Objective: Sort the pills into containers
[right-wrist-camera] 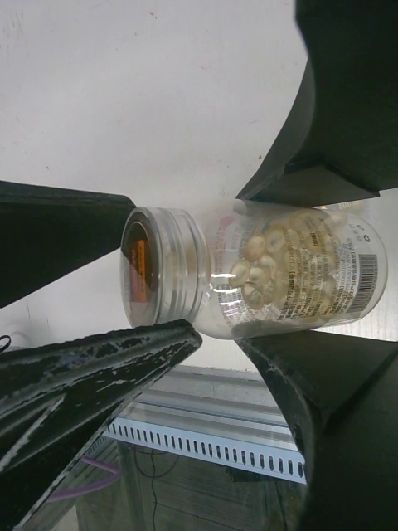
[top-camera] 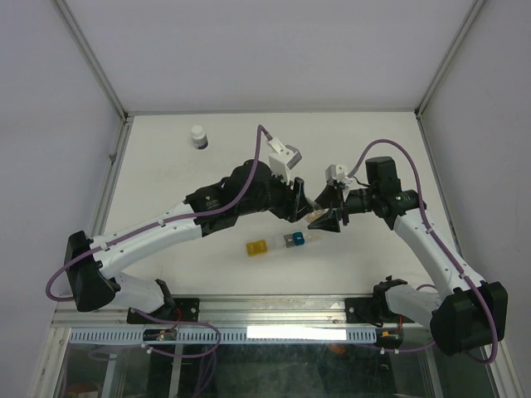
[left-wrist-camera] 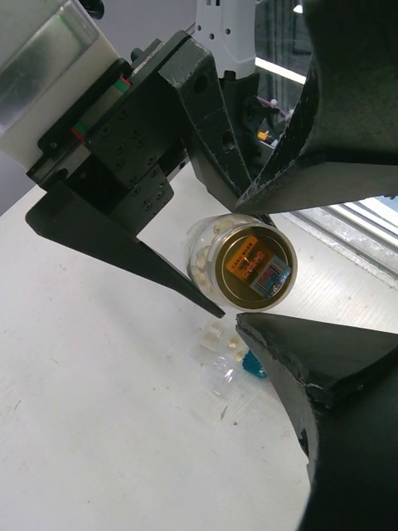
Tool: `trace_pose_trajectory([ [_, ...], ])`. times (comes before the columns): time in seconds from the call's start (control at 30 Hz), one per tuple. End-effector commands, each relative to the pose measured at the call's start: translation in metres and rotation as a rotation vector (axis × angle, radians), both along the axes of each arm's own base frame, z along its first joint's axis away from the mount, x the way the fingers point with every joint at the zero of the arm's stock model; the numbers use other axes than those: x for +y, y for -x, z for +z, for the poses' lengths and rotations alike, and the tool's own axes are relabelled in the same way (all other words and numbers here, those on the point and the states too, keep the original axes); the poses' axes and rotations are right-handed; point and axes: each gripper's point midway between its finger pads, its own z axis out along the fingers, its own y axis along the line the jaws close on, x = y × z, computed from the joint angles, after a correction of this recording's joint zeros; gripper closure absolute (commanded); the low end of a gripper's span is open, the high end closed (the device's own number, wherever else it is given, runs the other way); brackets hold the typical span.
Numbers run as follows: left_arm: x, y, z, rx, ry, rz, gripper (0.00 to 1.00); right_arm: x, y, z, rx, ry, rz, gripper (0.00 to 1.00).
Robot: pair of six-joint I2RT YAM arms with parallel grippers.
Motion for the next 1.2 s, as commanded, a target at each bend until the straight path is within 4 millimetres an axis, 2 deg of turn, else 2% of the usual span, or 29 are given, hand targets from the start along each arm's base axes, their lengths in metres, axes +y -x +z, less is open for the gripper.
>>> trace_pose_trajectory([
  [0.0,-0.007,0.007,0.025,-0.012,0.049,-0.035,0.5,0.002,-0.006,0.015,-0.069,-0.029,0.007,1.0],
  [0.03,-0.007,0.008,0.024,-0.012,0.046,-0.036,0.52,0.002,-0.006,0.016,-0.069,-0.028,0.006,1.0],
  [0.13,-0.007,0.008,0.025,-0.02,0.043,-0.043,0.66,0.002,-0.006,0.015,-0.068,-0.029,0.006,1.0],
  [0.27,-0.009,0.012,0.025,-0.116,0.014,-0.138,0.72,0.002,-0.006,0.016,-0.069,-0.029,0.007,1.0],
  [0.33,-0.013,0.023,0.021,-0.242,-0.013,-0.29,0.76,0.002,-0.005,0.016,-0.069,-0.03,0.008,1.0],
  [0.4,-0.016,0.045,0.012,-0.397,-0.032,-0.528,0.77,0.002,-0.005,0.016,-0.071,-0.03,0.007,1.0],
  [0.47,-0.013,0.055,0.003,-0.563,-0.055,-0.701,0.76,0.002,-0.006,0.016,-0.07,-0.029,0.006,1.0],
  [0.53,-0.007,0.055,-0.001,-0.723,-0.068,-0.82,0.75,0.002,-0.006,0.016,-0.073,-0.029,0.006,1.0],
  [0.6,-0.003,0.039,0.007,-0.815,-0.072,-0.824,0.73,0.001,-0.006,0.017,-0.074,-0.028,0.005,1.0],
  [0.63,-0.001,0.029,0.015,-0.817,-0.059,-0.797,0.62,0.001,-0.005,0.017,-0.076,-0.028,0.004,1.0],
  [0.67,0.001,0.016,0.026,-0.81,-0.043,-0.74,0.38,0.001,-0.006,0.017,-0.078,-0.028,0.003,1.0],
  [0.7,0.003,0.005,0.037,-0.808,-0.024,-0.678,0.24,0.001,-0.006,0.017,-0.079,-0.028,0.003,1.0],
  [0.8,0.01,-0.002,0.06,-0.821,0.054,-0.548,0.03,0.001,-0.006,0.016,-0.078,-0.027,0.004,1.0],
  [0.87,0.02,0.0,0.083,-0.85,0.135,-0.449,0.01,0.001,-0.005,0.017,-0.079,-0.028,0.006,1.0],
  [0.97,0.036,0.006,0.1,-0.752,0.243,-0.33,0.01,0.001,-0.005,0.017,-0.079,-0.028,0.007,1.0],
  [1.03,0.047,0.008,0.108,-0.639,0.334,-0.231,0.01,0.001,-0.005,0.017,-0.08,-0.028,0.008,1.0],
  [1.17,0.057,0.016,0.108,-0.393,0.502,-0.13,0.02,0.001,-0.005,0.016,-0.077,-0.027,0.008,1.0],
])
